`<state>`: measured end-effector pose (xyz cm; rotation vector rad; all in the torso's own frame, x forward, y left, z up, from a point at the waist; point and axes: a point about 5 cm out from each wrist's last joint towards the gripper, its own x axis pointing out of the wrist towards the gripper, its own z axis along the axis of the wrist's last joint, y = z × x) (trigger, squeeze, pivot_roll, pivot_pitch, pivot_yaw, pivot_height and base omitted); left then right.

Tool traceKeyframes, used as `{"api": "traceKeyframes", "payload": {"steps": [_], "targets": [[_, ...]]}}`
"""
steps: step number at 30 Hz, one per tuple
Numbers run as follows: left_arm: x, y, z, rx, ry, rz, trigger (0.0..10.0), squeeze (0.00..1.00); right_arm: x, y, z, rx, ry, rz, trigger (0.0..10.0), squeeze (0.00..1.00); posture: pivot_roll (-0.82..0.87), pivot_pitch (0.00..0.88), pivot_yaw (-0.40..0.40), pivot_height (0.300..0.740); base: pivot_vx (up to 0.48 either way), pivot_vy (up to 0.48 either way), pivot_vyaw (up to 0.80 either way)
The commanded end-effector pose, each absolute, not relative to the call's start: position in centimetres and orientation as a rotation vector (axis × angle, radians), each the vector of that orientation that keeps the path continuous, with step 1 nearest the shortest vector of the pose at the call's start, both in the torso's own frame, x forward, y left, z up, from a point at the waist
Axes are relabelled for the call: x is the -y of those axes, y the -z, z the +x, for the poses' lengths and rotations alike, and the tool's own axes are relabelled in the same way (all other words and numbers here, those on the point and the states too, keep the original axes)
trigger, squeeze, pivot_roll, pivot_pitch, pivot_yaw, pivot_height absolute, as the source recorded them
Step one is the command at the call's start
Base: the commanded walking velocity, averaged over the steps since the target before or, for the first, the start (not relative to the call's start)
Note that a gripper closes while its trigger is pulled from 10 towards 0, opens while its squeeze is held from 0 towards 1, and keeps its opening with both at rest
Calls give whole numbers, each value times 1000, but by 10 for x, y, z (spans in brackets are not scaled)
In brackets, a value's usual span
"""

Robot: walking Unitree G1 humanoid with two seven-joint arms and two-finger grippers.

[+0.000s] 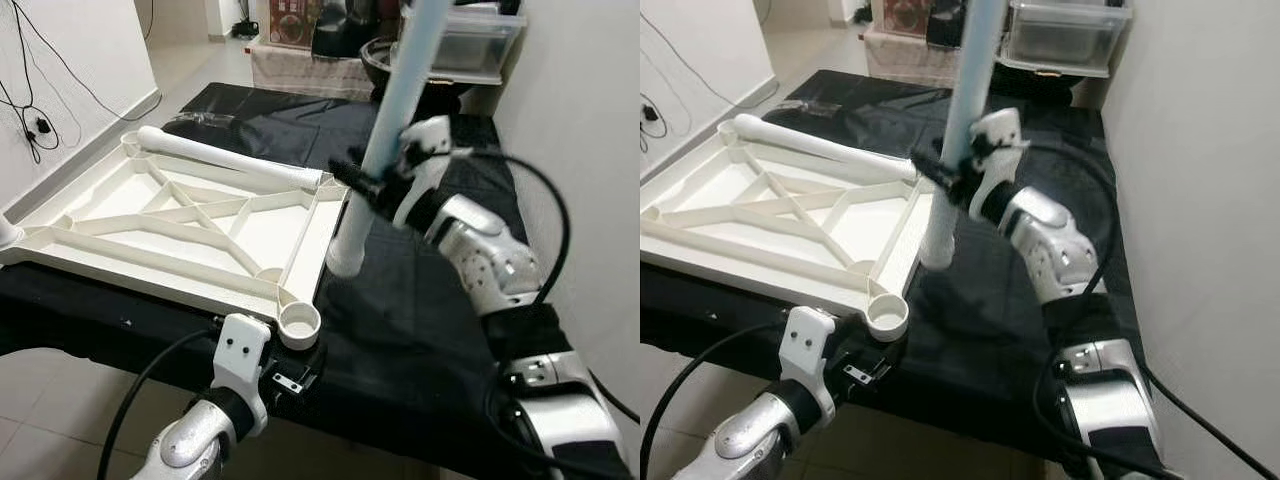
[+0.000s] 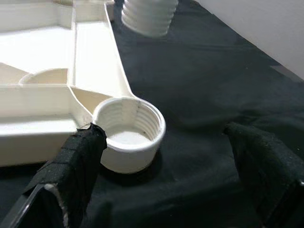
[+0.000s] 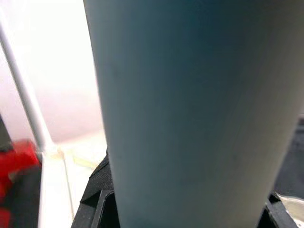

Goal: Building children table

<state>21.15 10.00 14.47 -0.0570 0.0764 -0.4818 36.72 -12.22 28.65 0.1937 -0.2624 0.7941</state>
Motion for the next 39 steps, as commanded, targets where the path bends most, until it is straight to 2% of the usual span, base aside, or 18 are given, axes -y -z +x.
{"api": "traceKeyframes", "payload": {"steps": [1, 3, 8, 24, 29, 39], "targets": [[-100, -140, 209, -90, 475, -44, 10000, 0, 122, -288, 366, 267, -810, 237, 10000, 0, 64, 29, -51, 740, 0, 0, 0], [-102, -137, 207, -102, 452, -51, 10000, 0, 123, -286, 371, 293, -723, 274, 10000, 0, 69, 20, -56, 740, 0, 0, 0], [-105, -129, 204, -118, 412, -49, 10000, 0, 123, -268, 368, 298, -627, 239, 10000, 0, 69, 6, -56, 740, 0, 0, 160], [-104, -120, 201, -137, 393, -48, 10000, 0, 137, -271, 370, 314, -567, 229, 10000, 0, 62, 0, -53, 740, 0, 0, 788], [-104, -120, 202, -133, 380, -52, 10000, 0, 141, -267, 372, 312, -477, 250, 10000, 0, 65, 0, -56, 740, 0, 0, 0], [-108, -119, 206, -126, 366, -51, 10000, 0, 142, -260, 370, 296, -444, 260, 10000, 0, 60, 0, -52, 740, 0, 0, -788]]}}
